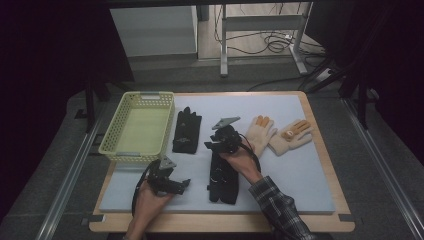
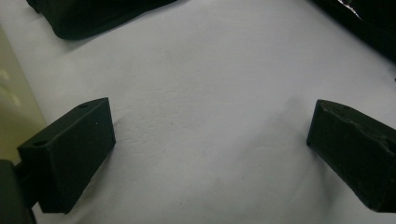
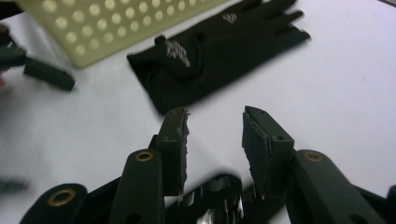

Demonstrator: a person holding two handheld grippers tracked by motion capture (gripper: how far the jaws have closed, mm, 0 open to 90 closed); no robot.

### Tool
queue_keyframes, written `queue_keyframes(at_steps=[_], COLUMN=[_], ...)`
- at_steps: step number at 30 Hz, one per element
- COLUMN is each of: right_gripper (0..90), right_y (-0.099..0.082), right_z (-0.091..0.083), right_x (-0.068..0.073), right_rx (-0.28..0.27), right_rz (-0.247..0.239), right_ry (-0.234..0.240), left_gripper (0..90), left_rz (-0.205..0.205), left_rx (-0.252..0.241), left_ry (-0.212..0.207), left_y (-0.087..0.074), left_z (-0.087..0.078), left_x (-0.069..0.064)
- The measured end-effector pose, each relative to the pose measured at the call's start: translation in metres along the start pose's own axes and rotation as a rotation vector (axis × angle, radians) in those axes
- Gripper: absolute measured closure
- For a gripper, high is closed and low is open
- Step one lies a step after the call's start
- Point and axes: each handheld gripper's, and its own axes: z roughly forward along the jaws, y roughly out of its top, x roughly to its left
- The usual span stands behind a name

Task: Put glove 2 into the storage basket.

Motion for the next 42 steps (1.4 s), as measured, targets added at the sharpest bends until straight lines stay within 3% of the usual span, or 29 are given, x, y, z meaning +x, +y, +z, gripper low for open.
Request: queue_keyframes(at_steps=[4,11,17,21,23,28,37,42], right_gripper=[60.4,57.1,44.9,44.4,50.5,78.3,83.1,83.0], right_y=[0.017,0.036,0.041,0.039,0.037,0.037,0.039,0.042], right_z=[0.025,0.068,0.092,0.105,0.106,0.104,0.099,0.082], right_x=[-0.002,-0.010,-0.016,-0.020,-0.023,-0.025,-0.020,-0.018], right_rx=[0.012,0.030,0.048,0.111,0.088,0.086,0.095,0.061], right_rz=[-0.025,-0.009,0.010,-0.006,0.015,0.041,0.058,0.084], right_ry=[0.001,-0.007,-0.053,-0.070,-0.044,-0.021,-0.025,0.001], left_gripper=[1.2,1.2,1.2,1.2,1.2,1.2,1.2,1.2], left_rz=[0.002,0.000,0.000,0.000,0.000,0.000,-0.001,0.000], left_rx=[0.000,-0.003,-0.003,-0.003,-0.003,-0.002,-0.003,-0.003], left_ry=[-0.001,-0.001,0.000,0.000,0.000,0.000,-0.001,0.000], left_y=[0.000,0.000,0.000,0.000,0.000,0.000,0.000,0.000], left_z=[0.000,0.000,0.000,0.000,0.000,0.000,0.000,0.000], left_x=[0.000,0.000,0.000,0.000,0.000,0.000,0.000,0.000])
